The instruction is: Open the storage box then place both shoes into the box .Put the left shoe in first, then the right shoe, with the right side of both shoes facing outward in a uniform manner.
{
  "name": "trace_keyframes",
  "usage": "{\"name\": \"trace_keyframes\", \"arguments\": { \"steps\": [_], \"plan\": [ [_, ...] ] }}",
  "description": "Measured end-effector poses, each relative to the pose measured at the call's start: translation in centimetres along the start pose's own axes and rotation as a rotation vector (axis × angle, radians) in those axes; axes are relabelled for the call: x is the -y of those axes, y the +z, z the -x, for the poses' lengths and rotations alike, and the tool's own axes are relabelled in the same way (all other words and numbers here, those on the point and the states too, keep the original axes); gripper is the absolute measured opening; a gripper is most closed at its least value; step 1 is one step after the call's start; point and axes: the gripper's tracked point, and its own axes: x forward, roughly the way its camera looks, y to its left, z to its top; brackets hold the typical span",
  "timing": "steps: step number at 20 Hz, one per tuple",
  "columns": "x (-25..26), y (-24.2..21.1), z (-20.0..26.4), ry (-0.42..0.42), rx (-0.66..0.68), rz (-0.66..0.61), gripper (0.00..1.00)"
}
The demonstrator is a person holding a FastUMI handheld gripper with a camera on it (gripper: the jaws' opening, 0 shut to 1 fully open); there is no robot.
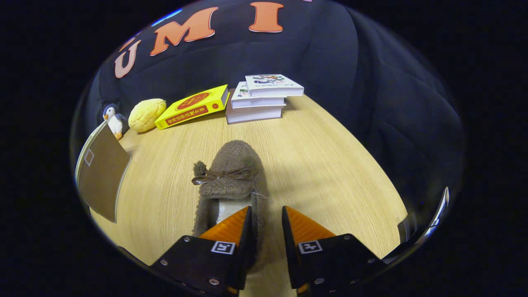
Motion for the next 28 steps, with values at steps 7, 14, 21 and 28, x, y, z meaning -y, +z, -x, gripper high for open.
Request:
{"name": "trace_keyframes", "arguments": {
  "steps": [7,14,21,28],
  "plan": [
    [-0.3,0.8,0.5,-0.019,-0.006,-0.022,0.01],
    [-2.6,4.3,3.8,-0.006,0.043,-0.053,0.01],
    [-9.6,7.9,8.6,-0.001,0.114,-0.078,0.01],
    [-22.1,10.8,13.2,0.068,0.169,-0.086,0.01]
  ]
}}
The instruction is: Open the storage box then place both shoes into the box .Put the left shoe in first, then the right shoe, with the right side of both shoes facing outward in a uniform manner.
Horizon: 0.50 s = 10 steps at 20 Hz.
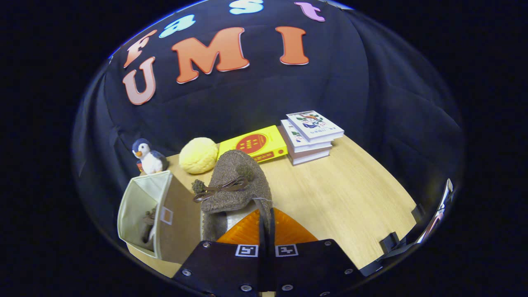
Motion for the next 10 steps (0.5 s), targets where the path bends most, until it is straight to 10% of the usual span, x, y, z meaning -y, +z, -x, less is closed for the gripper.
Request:
{"name": "trace_keyframes", "arguments": {
  "steps": [10],
  "plan": [
    [-16.3,0.2,2.4,0.106,0.040,-0.002,0.01]
  ]
}}
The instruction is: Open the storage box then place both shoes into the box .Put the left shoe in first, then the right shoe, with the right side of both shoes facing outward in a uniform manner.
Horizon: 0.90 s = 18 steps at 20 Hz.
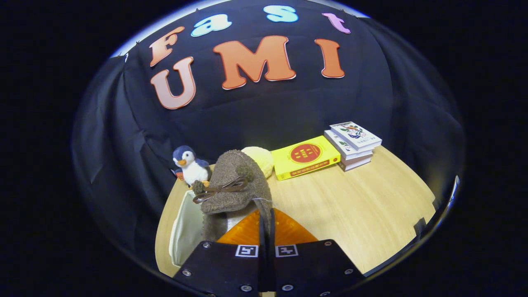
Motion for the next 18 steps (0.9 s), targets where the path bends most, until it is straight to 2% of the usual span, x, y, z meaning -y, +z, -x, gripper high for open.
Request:
{"name": "trace_keyframes", "arguments": {
  "steps": [4,10,13,18],
  "plan": [
    [-2.0,-2.9,-1.4,0.000,-0.051,0.016,0.01],
    [-1.7,-7.2,-2.2,-0.026,-0.147,-0.004,0.04],
    [-1.9,-5.3,-1.4,0.003,-0.091,-0.036,0.23],
    [0.2,-2.4,0.8,-0.023,-0.023,-0.013,0.54]
  ]
}}
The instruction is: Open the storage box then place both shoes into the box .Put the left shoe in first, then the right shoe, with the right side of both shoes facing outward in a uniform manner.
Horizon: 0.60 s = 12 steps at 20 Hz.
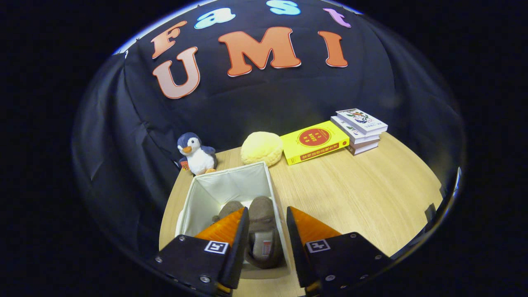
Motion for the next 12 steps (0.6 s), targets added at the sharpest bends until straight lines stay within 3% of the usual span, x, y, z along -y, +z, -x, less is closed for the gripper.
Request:
{"name": "trace_keyframes", "arguments": {
  "steps": [3,9,12],
  "plan": [
    [1.6,2.2,1.8,-0.022,0.048,0.021,0.81],
    [5.2,8.6,5.8,-0.039,0.182,0.094,0.98],
    [7.0,11.2,7.8,-0.032,0.251,0.121,0.98]
  ]
}}
